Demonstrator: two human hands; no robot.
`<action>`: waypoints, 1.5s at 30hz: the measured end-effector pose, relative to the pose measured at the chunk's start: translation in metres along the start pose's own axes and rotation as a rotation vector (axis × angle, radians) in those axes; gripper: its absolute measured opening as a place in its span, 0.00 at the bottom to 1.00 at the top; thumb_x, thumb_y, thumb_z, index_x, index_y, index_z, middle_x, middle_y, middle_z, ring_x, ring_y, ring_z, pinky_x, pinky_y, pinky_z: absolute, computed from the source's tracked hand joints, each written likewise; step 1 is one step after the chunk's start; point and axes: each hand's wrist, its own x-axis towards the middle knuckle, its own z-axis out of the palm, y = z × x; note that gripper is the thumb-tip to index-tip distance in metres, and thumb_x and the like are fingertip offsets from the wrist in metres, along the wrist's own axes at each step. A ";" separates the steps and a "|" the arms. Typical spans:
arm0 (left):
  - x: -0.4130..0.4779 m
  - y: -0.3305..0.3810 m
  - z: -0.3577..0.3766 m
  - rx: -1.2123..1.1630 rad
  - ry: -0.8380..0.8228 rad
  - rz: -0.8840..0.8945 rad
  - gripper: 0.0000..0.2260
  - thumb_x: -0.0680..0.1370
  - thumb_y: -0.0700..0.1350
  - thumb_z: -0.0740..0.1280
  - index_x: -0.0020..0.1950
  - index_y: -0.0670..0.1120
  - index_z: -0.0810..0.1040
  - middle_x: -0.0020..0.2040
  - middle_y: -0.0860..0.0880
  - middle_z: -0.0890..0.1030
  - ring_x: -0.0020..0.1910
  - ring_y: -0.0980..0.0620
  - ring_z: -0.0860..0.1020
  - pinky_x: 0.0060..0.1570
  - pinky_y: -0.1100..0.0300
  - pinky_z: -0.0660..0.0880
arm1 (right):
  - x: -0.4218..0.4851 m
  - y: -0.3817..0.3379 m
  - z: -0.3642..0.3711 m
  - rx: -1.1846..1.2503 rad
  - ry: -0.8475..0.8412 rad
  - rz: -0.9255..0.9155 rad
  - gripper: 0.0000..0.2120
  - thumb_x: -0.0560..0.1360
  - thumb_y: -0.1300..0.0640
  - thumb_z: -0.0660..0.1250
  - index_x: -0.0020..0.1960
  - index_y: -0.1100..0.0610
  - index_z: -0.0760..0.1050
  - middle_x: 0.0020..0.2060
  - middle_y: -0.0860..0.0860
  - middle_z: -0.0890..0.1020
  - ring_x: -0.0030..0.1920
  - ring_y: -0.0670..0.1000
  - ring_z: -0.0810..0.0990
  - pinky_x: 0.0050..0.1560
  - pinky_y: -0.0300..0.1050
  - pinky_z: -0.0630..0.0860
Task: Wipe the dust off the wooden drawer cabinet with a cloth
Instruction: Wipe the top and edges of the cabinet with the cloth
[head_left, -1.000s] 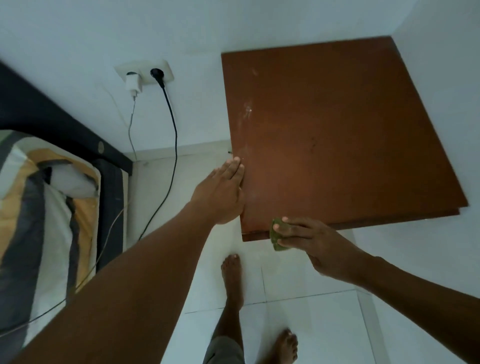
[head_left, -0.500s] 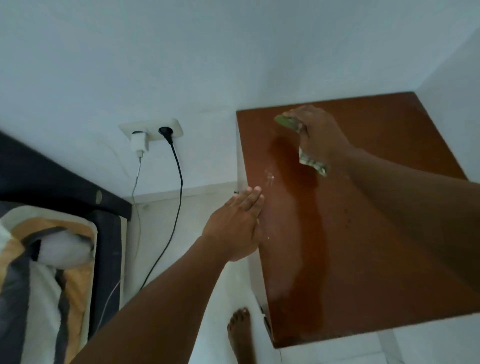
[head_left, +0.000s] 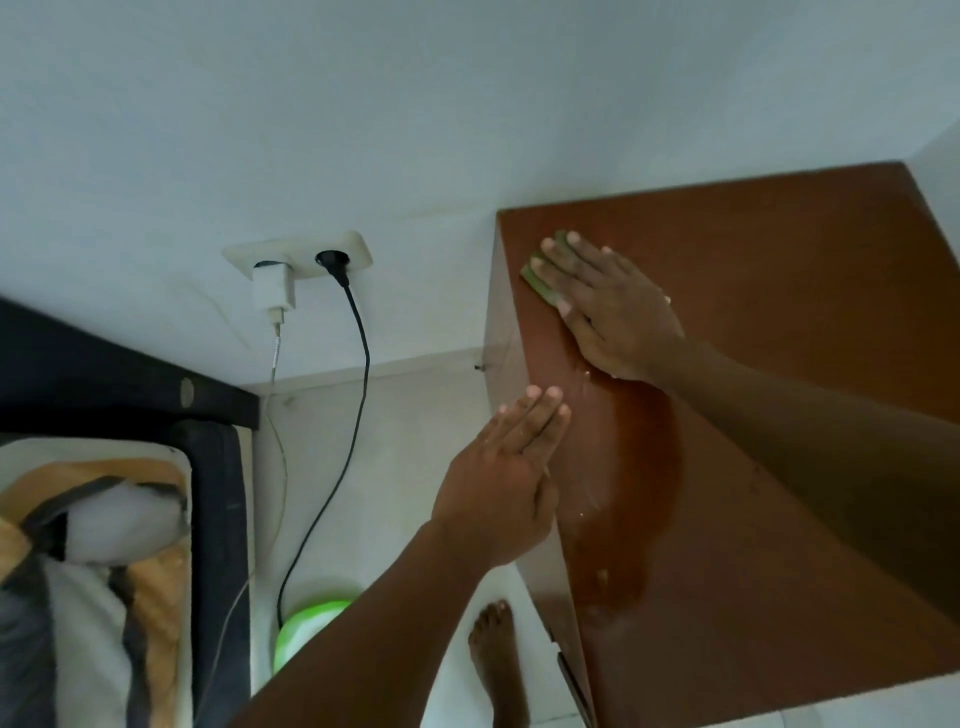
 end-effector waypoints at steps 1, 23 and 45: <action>0.000 0.000 0.000 0.007 0.004 0.004 0.27 0.80 0.47 0.55 0.79 0.43 0.65 0.80 0.45 0.64 0.80 0.47 0.59 0.76 0.46 0.64 | -0.011 -0.006 0.001 0.016 -0.010 -0.020 0.26 0.83 0.51 0.47 0.81 0.50 0.55 0.81 0.48 0.56 0.81 0.51 0.51 0.79 0.54 0.55; -0.135 0.100 0.038 0.153 -0.118 -0.104 0.29 0.80 0.49 0.50 0.81 0.40 0.59 0.82 0.42 0.57 0.81 0.46 0.55 0.78 0.50 0.57 | -0.293 -0.089 0.032 0.360 0.042 -0.253 0.23 0.78 0.62 0.57 0.72 0.57 0.72 0.74 0.52 0.70 0.78 0.54 0.63 0.75 0.57 0.65; -0.052 0.016 -0.025 0.188 -0.253 -0.005 0.33 0.77 0.53 0.39 0.83 0.44 0.52 0.84 0.47 0.51 0.82 0.49 0.47 0.80 0.52 0.50 | -0.013 -0.040 -0.047 0.348 0.214 0.249 0.26 0.71 0.72 0.60 0.67 0.59 0.76 0.65 0.59 0.78 0.64 0.60 0.77 0.68 0.48 0.72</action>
